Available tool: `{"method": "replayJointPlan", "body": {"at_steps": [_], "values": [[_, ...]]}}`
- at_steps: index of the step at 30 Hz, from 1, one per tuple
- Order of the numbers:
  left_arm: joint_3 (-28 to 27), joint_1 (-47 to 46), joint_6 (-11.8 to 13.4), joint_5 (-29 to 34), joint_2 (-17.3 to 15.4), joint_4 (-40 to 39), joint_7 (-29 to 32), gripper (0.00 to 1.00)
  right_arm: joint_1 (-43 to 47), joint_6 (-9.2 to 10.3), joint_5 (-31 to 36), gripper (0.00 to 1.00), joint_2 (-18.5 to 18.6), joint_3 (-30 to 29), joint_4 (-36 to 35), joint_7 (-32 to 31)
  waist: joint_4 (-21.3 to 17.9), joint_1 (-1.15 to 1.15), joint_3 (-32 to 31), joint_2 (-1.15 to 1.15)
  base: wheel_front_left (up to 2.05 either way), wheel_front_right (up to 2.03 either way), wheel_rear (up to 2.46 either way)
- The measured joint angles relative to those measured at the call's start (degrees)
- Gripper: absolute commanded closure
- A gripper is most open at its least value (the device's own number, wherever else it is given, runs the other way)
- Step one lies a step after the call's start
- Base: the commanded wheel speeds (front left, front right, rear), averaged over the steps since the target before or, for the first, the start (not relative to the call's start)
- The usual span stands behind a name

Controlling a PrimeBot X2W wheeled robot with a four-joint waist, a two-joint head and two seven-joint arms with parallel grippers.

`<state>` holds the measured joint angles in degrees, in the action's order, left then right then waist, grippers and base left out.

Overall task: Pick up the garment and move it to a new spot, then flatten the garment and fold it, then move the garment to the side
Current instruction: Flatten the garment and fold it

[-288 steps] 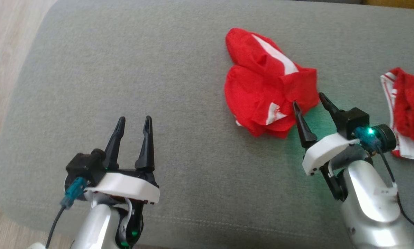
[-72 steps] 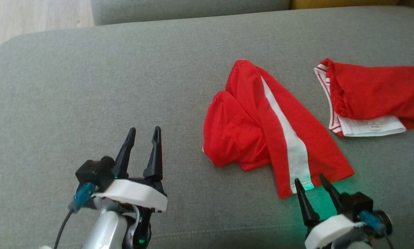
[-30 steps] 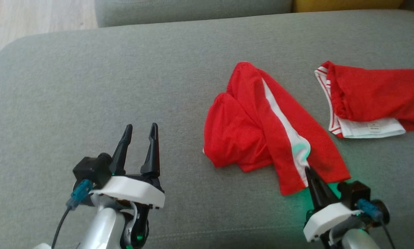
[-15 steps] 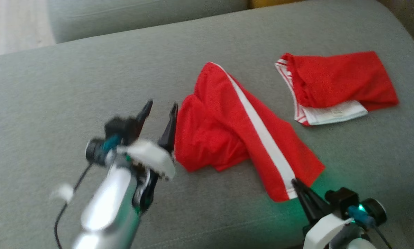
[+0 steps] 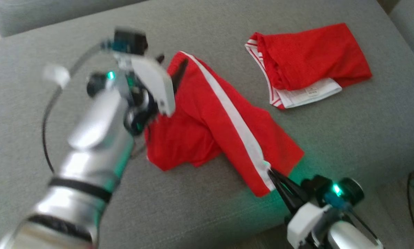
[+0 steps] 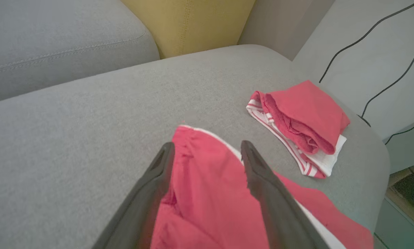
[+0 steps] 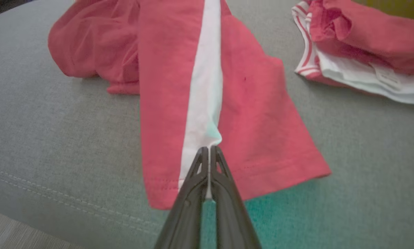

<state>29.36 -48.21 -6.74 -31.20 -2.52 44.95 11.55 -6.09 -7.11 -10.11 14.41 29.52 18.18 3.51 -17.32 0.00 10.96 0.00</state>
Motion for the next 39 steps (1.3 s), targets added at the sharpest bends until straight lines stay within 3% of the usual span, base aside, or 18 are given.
{"method": "replayJointPlan", "body": {"at_steps": [10,21,39], "values": [[5.5,-9.7,-0.4,-4.8,-3.9,5.7,12.0,0.0,-6.3,0.0,-0.6,1.0,-0.3,7.5,3.7,2.4,-3.5,0.0,2.9,0.0,0.0,0.0,0.0],[12.4,-12.1,-0.4,-7.5,-6.2,8.4,13.0,0.0,-7.9,0.0,-4.4,1.0,0.3,16.9,6.2,3.1,-6.6,0.0,4.3,0.0,0.0,0.0,0.0],[18.1,-17.6,-0.4,-11.3,-5.9,14.8,12.0,0.0,-12.2,0.0,-6.1,1.0,0.7,20.4,8.7,4.8,-9.1,0.0,5.6,0.0,0.0,0.0,0.0]]}}
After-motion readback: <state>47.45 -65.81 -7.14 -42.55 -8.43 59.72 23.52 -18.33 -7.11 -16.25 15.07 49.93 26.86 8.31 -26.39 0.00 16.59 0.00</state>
